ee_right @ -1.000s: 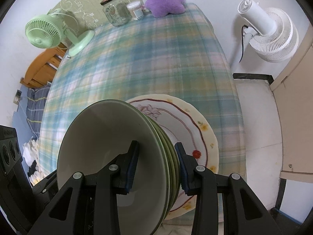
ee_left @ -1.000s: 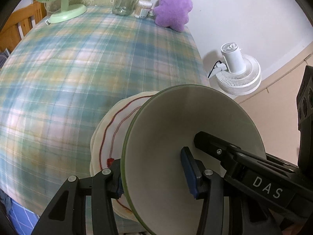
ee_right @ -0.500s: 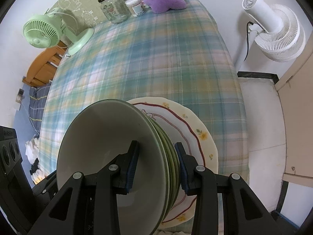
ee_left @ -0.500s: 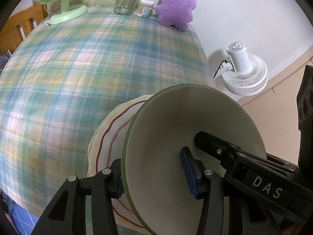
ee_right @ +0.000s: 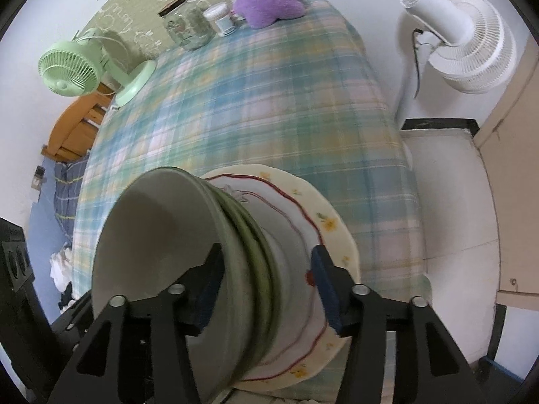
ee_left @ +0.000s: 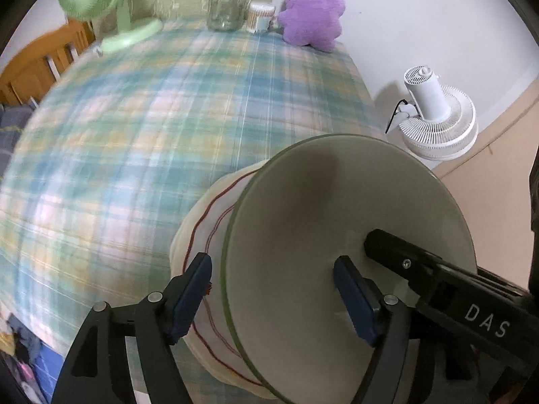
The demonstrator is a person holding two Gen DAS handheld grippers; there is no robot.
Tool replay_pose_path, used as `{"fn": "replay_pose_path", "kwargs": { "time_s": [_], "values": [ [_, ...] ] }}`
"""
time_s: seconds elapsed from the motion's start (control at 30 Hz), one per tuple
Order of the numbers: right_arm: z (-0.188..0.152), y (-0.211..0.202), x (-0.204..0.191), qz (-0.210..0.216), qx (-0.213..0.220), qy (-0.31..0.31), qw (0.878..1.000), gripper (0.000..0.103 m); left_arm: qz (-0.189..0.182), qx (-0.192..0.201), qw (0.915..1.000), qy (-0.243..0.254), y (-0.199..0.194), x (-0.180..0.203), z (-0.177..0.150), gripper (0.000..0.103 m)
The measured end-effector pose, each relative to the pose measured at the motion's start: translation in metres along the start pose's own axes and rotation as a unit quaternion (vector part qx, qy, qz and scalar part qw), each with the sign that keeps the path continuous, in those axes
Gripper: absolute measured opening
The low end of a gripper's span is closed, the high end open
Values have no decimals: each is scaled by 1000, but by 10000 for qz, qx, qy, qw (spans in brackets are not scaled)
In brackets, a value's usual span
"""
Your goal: Organize plates and bowls
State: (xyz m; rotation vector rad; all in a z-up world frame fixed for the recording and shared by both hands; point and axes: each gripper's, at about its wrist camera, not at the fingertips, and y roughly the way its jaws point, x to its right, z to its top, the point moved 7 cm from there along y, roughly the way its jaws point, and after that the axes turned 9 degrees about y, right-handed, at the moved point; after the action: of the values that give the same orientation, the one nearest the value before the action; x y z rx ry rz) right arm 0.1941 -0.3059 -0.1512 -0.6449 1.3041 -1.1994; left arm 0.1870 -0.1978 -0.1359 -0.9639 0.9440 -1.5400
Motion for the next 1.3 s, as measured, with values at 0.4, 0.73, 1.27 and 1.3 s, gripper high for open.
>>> {"fn": "replay_pose_path", "kwargs": {
  "time_s": [0.4,0.73,1.27,1.3],
  "values": [
    [-5,-41,-2,-397,635,-150,9971,68,383,654,9964,377,-47,0,7,93],
    [-20,-88,-43,-967,1638,-103,9817,70,445,1360,9857,884,-101,-43,13,95],
    [-97,-78,-161,-1251,2883,33,9493,85,601,2209,9687,959,-144,-196,-28,100],
    [-102,-75,-165,-1275,2909,13,9482,85,558,2297,9676,891,-145,-205,-33,101]
  ]
}}
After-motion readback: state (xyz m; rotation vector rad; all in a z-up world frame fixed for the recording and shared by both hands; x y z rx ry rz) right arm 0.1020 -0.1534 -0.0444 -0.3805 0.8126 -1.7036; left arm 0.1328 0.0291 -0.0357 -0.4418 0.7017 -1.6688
